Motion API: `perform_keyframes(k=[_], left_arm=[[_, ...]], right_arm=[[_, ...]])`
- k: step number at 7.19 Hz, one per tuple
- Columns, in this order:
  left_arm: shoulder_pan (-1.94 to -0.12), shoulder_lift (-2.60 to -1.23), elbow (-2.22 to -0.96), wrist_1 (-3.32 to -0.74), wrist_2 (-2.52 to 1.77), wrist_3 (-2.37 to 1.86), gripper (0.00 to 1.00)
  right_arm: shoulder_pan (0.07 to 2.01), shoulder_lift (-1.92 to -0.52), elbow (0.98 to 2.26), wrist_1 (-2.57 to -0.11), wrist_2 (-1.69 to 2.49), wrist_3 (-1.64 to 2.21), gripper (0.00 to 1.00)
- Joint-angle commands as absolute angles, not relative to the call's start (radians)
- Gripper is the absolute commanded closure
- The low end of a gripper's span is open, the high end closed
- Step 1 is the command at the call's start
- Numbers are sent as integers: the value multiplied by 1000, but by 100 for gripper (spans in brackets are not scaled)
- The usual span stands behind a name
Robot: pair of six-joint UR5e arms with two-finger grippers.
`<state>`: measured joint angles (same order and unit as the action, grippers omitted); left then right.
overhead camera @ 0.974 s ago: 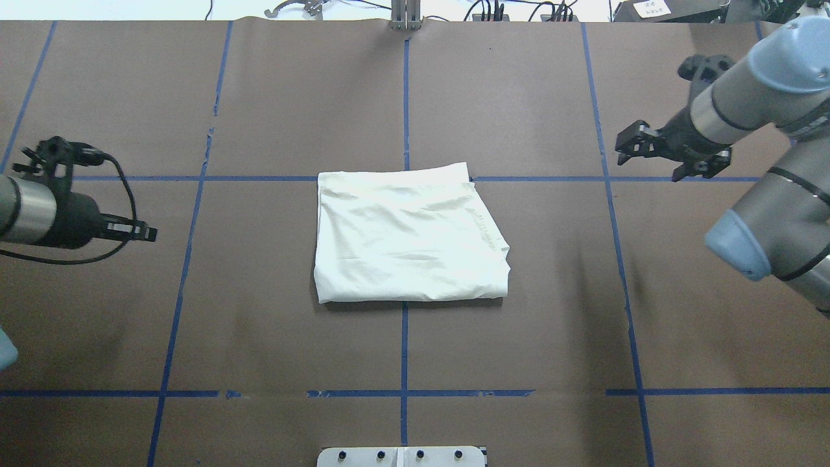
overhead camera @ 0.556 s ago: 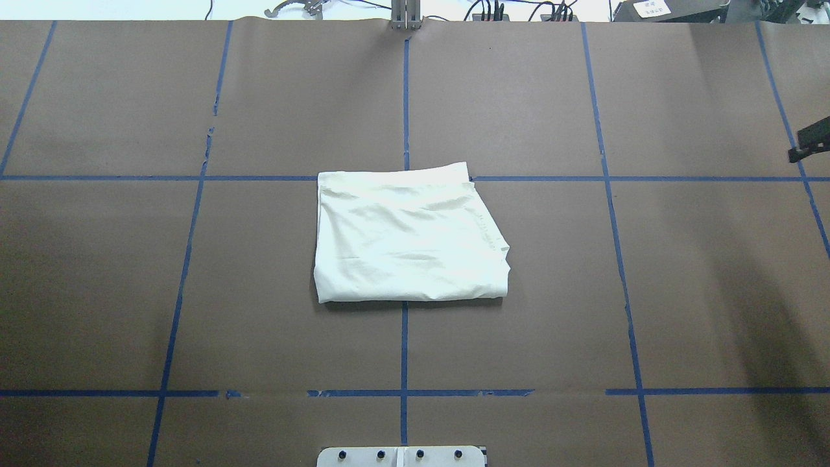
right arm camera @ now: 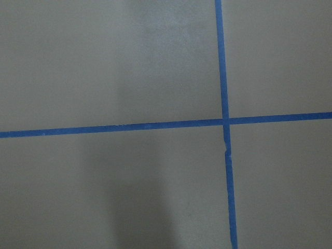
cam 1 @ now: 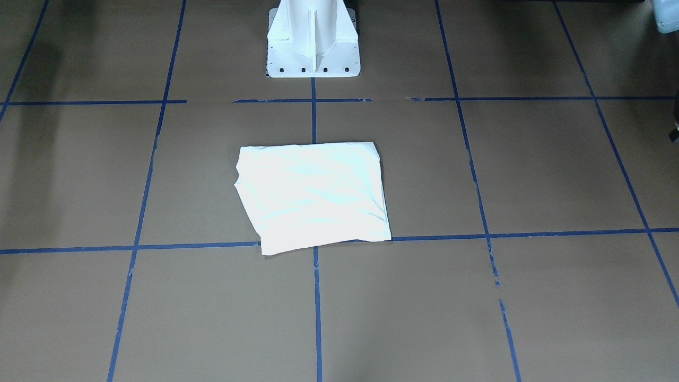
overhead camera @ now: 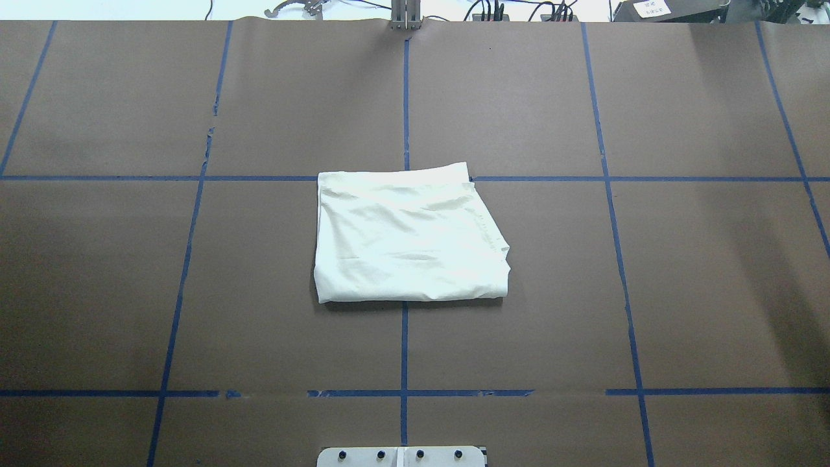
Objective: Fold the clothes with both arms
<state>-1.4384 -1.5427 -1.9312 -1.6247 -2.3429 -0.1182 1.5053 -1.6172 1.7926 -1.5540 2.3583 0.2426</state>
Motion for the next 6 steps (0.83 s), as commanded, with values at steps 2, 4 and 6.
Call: perform_keyframes(k=[2, 4, 6], left_arm=[[-1447, -1511, -1940, -1603, -2356, -88, 2], [-1447, -1548, -1884, -1608, -2356, -84, 0], [-1453, -1581, -1839, -1600, -2353, -86, 0]], right_arm=[[1500, -1615, 1793, -1562, 2347, 235, 0], [1499, -1609, 1784, -1560, 2333, 235, 0], [1497, -1597, 1778, -1563, 2342, 235, 0]])
